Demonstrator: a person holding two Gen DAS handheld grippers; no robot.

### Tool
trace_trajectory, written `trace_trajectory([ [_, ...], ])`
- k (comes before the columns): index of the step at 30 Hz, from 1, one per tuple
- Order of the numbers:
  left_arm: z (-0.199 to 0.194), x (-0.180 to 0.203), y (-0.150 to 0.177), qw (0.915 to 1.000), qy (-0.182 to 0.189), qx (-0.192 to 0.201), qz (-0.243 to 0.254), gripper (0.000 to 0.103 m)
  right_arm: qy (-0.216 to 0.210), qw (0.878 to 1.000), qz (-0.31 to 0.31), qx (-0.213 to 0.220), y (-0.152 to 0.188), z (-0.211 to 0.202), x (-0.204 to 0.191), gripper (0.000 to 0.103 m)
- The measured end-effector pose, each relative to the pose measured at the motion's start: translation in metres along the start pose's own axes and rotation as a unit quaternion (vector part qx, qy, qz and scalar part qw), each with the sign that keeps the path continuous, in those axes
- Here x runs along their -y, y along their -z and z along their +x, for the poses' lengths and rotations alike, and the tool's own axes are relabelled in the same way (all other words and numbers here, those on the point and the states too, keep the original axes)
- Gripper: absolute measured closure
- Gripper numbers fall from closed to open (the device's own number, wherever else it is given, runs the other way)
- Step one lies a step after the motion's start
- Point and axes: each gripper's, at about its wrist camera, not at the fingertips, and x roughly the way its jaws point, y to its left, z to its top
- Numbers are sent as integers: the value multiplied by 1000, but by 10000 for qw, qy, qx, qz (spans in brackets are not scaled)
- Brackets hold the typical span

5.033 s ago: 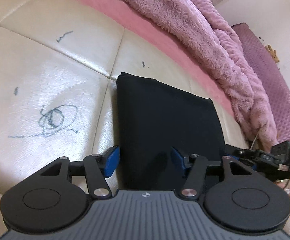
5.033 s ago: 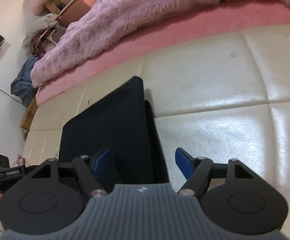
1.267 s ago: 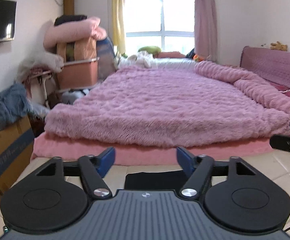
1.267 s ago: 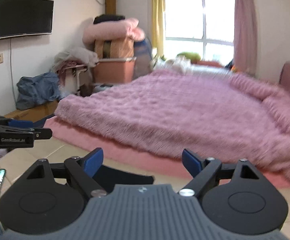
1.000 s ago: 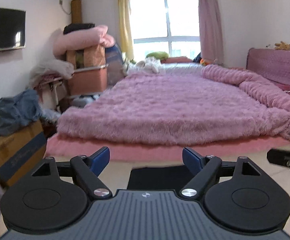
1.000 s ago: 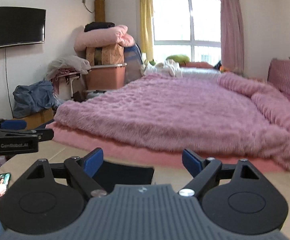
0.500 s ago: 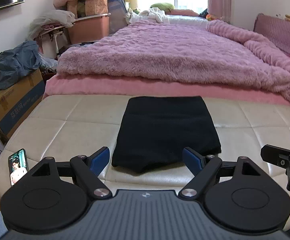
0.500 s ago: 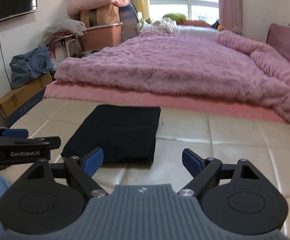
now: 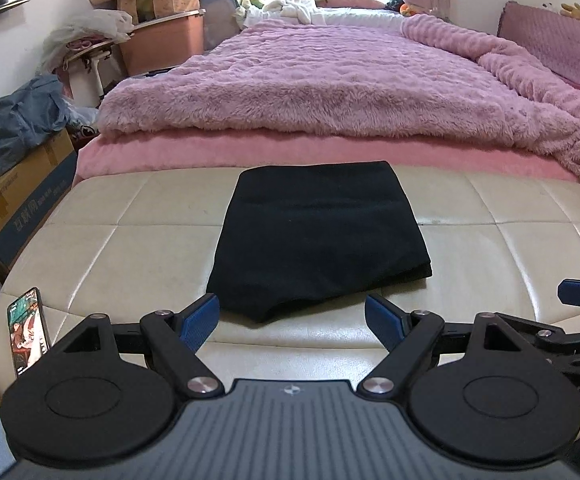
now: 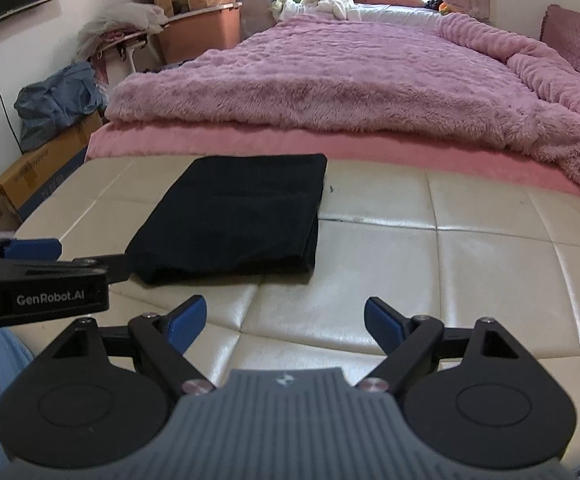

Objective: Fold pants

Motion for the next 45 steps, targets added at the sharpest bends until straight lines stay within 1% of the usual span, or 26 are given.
trace_trajectory([
  [8, -2, 0, 0, 10000, -18, -4, -16, 7, 22, 10000, 85, -39, -1, 0, 4, 21],
  [45, -11, -1, -2, 9999, 13, 119, -15, 7, 59, 10000, -48, 45, -1, -5, 0, 21],
])
